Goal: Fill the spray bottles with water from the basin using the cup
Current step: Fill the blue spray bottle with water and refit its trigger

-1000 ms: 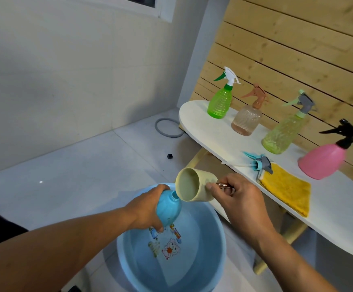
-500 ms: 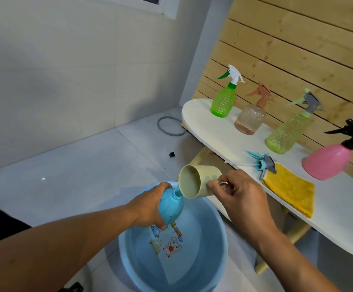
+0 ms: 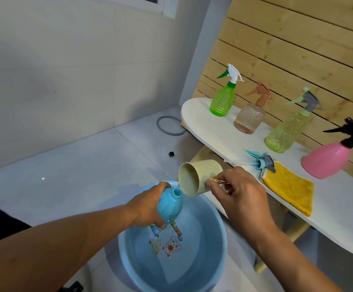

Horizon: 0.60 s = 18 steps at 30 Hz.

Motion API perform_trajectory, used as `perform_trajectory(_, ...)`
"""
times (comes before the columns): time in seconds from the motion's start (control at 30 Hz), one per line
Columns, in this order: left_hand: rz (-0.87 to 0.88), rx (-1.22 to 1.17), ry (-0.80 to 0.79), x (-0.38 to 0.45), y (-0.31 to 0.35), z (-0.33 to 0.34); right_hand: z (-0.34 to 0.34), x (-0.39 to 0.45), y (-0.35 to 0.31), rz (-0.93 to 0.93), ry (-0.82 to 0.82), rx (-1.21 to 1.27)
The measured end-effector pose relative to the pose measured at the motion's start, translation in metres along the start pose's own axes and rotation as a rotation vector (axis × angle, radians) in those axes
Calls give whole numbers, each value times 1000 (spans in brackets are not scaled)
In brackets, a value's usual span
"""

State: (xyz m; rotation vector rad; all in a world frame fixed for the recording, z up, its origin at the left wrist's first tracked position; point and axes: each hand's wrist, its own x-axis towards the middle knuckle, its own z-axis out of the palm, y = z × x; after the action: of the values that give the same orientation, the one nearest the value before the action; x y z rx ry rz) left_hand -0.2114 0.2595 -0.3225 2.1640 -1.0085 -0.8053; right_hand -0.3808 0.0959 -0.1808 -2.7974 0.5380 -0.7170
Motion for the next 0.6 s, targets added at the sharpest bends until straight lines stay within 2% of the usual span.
perform_trajectory(0.6,28,-20,16,5,-3,3,3,-8,0,-254,66,-187)
